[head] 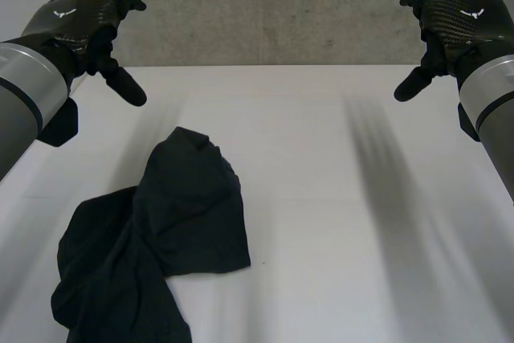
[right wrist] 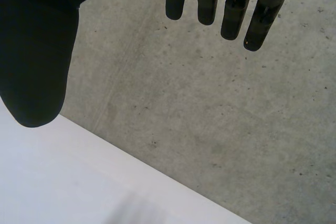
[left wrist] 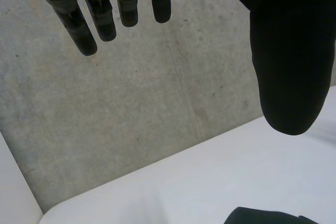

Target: Fold the shorts.

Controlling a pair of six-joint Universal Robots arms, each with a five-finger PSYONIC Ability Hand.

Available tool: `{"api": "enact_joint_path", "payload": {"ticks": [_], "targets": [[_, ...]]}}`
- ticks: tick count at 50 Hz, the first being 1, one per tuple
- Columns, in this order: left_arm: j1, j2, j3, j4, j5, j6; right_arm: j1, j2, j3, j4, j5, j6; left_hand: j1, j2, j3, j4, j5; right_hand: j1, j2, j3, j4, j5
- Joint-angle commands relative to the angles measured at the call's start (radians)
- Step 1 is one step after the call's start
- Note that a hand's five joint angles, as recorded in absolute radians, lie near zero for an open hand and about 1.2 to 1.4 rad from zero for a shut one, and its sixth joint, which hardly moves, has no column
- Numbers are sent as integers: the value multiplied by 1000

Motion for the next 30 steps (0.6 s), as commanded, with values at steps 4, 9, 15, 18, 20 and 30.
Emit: {"api": "enact_joint_path", "payload": {"ticks": [4,9,15,18,20,30], "targets": [[-1,-92,16,-1,-9,181,3,11,2,14,-49,-8,6,10,-17,-16,-19,19,-42,-33,-59,-66],[8,-176,10,-49,-23,251,41,60,15,35,-171,-66,12,15,-11,-10,-13,19,-42,-33,-59,-66],[5,-276,2,-63,-23,237,87,120,32,51,-213,-158,15,18,-8,-7,-10,19,-42,-33,-59,-66],[-7,-348,11,-63,-17,228,90,137,45,52,-213,-186,38,42,15,16,14,19,-42,-33,-59,-66],[-13,-386,25,-63,-17,225,89,146,57,52,-213,-199,38,42,15,16,14,19,-42,-33,-59,-66],[-96,-528,142,-108,-17,228,74,146,74,51,-216,-209,1022,1026,1000,1000,998,19,-42,-33,-59,-66]]}}
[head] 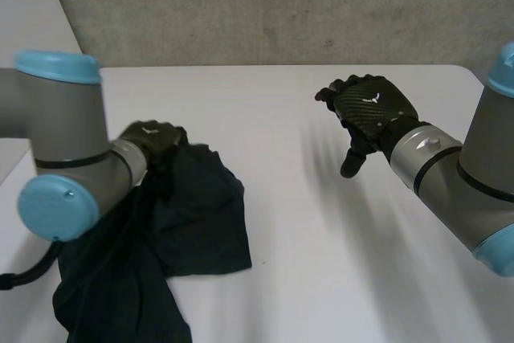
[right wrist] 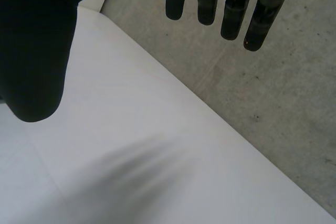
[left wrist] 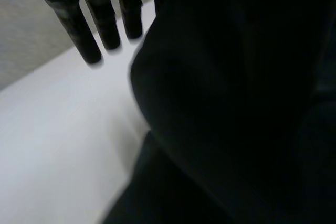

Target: Fold the shorts.

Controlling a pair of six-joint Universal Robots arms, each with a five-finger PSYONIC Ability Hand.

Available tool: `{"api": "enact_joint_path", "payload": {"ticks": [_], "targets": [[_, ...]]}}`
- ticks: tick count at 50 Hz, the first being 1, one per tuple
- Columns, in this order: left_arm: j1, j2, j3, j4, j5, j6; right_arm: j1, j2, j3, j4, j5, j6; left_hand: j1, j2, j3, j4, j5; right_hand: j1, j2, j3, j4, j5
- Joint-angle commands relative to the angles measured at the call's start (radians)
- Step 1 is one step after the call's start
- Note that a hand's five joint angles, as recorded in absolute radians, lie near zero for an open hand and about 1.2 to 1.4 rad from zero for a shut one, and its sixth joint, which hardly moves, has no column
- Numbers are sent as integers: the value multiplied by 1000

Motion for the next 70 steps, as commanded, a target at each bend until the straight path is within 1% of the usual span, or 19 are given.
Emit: {"api": "enact_joint_path", "payload": {"ticks": [1,8,12,17,22,29,32,35,37,40,43,44,45,51,53,58,60,64,70], "targets": [[-57,-80,115,-32,-3,0,-11,-7,10,-3,1,-2,1067,1083,1086,1082,1081,19,-42,-33,-59,-66],[-60,-107,343,-11,13,5,-57,-10,5,-7,2,-2,1068,1085,1088,1084,1083,19,-42,-33,-59,-66],[-95,-150,517,5,99,-14,-63,-11,-1,-9,7,0,1068,1085,1088,1084,1083,19,-42,-33,-59,-66],[-144,-150,609,11,240,-136,-86,-14,-12,-12,30,3,1068,1085,1088,1084,1083,19,-42,-33,-59,-66],[-175,-133,571,33,380,-221,-124,-17,-21,-12,76,11,1068,1085,1088,1084,1083,19,-42,-33,-59,-66],[-183,-104,379,28,570,-215,-137,-17,-23,-12,94,14,1068,1085,1088,1084,1083,19,-42,-33,-59,-66],[-169,-74,286,20,610,-186,-138,-19,-23,-12,93,14,1068,1085,1088,1084,1083,19,-42,-33,-59,-66],[-137,-46,214,11,613,-138,-141,-19,-26,-12,88,11,1068,1085,1088,1084,1083,19,-42,-33,-59,-66],[-106,-11,149,-4,615,-72,-140,-17,-33,-10,84,11,794,811,813,809,808,19,-42,-33,-59,-66],[-88,37,86,-21,604,38,-138,-13,-47,-4,74,11,330,347,350,346,345,19,-42,-33,-59,-66],[-80,68,68,-32,581,104,-131,-10,-53,-1,41,1,224,241,243,239,238,19,-42,-33,-59,-66],[-76,90,57,-44,546,126,-132,-11,-55,-1,29,0,-47,-30,-28,-32,-33,19,-42,-33,-59,-66],[-74,101,52,-50,526,126,-135,-11,-56,0,13,-2,-131,-114,-112,-116,-117,19,-42,-33,-59,-66],[-79,181,3,-81,330,79,-187,-17,-78,106,-175,-64,-120,-103,-101,-105,-106,19,-42,-33,-59,-66],[-86,224,-32,-81,248,13,-218,-17,-83,164,-221,-87,-112,-95,-92,-96,-97,19,-42,-33,-59,-66],[-109,295,-103,-81,136,-180,-255,-7,-49,321,-336,-163,-109,-92,-89,-93,-94,19,-42,-33,-59,-66],[-129,316,-153,-79,95,-280,-255,-2,-20,321,-349,-183,-109,-92,-89,-93,-94,19,-42,-33,-59,-66],[-175,324,-227,-70,38,-357,-256,6,78,284,-366,-244,-123,-106,-104,-108,-109,19,-42,-33,-59,-66],[-198,292,-296,-1,-33,-359,-261,13,213,180,-364,-342,-120,-103,-101,-105,-106,19,-42,-33,-59,-66]]}}
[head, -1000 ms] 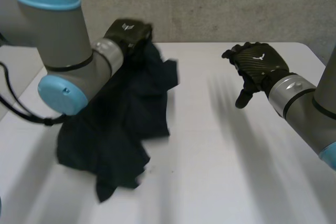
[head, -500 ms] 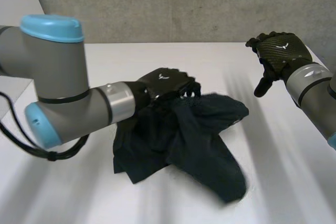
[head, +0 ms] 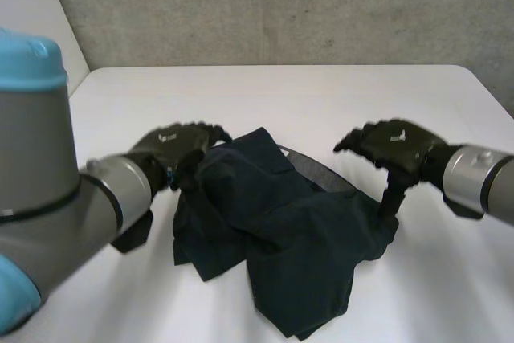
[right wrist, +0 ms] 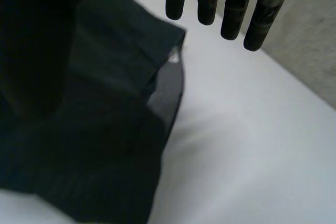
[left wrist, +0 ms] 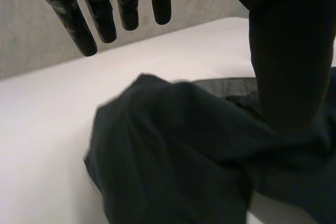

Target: Fold the shorts.

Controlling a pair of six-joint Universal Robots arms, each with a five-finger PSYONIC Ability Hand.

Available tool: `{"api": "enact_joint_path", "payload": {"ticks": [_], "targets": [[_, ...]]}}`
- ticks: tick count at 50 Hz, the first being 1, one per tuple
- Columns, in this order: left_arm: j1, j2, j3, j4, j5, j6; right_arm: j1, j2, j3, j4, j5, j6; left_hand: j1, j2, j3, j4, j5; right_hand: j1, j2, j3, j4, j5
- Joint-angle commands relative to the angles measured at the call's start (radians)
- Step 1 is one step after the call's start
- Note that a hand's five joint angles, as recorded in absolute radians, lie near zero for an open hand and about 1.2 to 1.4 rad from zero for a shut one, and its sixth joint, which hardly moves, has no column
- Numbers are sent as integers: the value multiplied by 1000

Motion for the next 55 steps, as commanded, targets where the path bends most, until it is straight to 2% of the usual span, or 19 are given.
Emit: {"api": "enact_joint_path", "payload": {"ticks": [1,9,10,13,14,15,18,20,23,24,29,34,41,44,45,46,47,49,55], "targets": [[-35,-58,-98,92,-92,-28,0,18,161,-123,4,-112,1,-10,-21,-10,-10,19,-42,-33,-59,-66],[1,-196,-65,141,-116,-28,6,100,191,-203,7,-138,16,5,-6,4,5,58,-3,6,-21,-27],[8,-236,-40,155,-119,-28,7,115,191,-223,7,-138,25,14,2,13,13,297,236,245,218,212],[11,-279,-1,189,-135,-28,9,127,193,-240,5,-138,63,52,40,51,51,679,618,627,601,595],[13,-290,8,199,-141,-28,9,129,193,-249,4,-140,86,75,64,75,75,1082,1021,1030,1004,998],[13,-299,19,212,-148,-27,12,129,193,-252,4,-140,104,93,81,92,93,1239,1178,1187,1161,1155],[14,-339,74,244,-175,-17,30,121,187,-255,5,-132,385,374,362,373,373,1240,1180,1189,1162,1156],[14,-374,120,262,-194,-1,41,118,190,-255,5,-126,829,818,807,818,818,1240,1180,1189,1162,1156],[14,-423,206,298,-207,33,75,107,190,-251,16,-121,1183,1172,1160,1171,1171,1240,1180,1189,1162,1156],[14,-435,232,307,-208,45,87,101,190,-249,21,-118,1184,1173,1162,1173,1173,1240,1180,1189,1162,1156],[27,-514,422,351,-207,166,171,49,171,-249,47,29,1184,1173,1162,1173,1173,1240,1180,1189,1162,1156],[103,-654,721,387,-207,340,245,43,122,-260,99,242,1184,1173,1162,1173,1173,1240,1180,1189,1162,1156],[123,-793,936,427,-199,377,383,123,-2,-362,267,469,1184,1173,1162,1173,1173,1240,1180,1189,1162,1156],[114,-816,930,431,-185,372,414,199,-81,-389,367,533,907,896,885,895,896,1240,1180,1189,1162,1156],[111,-816,921,430,-179,371,418,222,-103,-389,387,541,725,714,703,714,714,1240,1180,1189,1162,1156],[108,-814,889,425,-169,369,426,245,-126,-389,407,544,343,332,320,331,331,1240,1180,1189,1162,1156],[106,-813,866,424,-162,369,431,267,-146,-389,424,544,214,203,192,202,203,1240,1180,1189,1162,1156],[88,-775,777,421,-150,365,454,325,-210,-382,461,543,52,41,30,41,41,1240,1180,1189,1162,1156],[88,-558,550,402,-155,361,469,399,-309,-358,498,544,4,-7,-18,-7,-7,1240,1180,1189,1162,1156]]}}
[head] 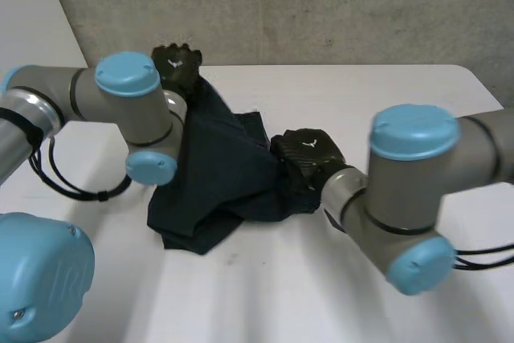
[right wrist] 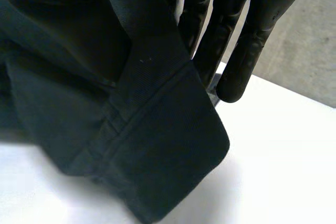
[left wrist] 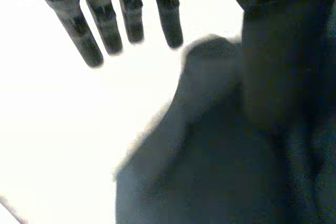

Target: Fold the shorts.

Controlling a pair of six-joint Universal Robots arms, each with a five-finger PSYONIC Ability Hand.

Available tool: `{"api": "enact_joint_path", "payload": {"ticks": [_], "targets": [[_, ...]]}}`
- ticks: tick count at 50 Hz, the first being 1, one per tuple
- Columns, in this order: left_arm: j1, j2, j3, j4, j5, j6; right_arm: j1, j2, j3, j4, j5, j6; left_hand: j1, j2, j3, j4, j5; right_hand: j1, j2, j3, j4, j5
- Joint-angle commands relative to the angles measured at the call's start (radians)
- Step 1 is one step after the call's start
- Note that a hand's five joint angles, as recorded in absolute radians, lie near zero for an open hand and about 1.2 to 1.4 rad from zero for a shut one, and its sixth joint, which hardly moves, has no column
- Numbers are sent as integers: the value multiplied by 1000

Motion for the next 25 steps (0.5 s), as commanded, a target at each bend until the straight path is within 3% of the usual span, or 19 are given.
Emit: {"api": "enact_joint_path", "payload": {"ticks": [1,8,12,18,25], "targets": [[-8,283,-362,-29,5,-12,21,108,-128,25,63,-1,-248,-158,-163,-154,-143,451,223,213,210,241],[35,563,-688,-58,-13,-103,21,88,-134,25,89,-2,-236,-146,-151,-142,-131,451,223,213,210,241],[81,722,-907,-66,-7,-237,19,76,-131,25,89,-1,-236,-146,-151,-142,-131,451,223,213,210,241],[182,805,-1085,-74,16,-388,19,62,-124,25,89,1,-186,-96,-101,-93,-82,451,223,213,210,241],[222,790,-1154,-147,194,-497,21,50,-121,27,89,-1,-145,-55,-60,-51,-40,451,223,213,210,241]]}}
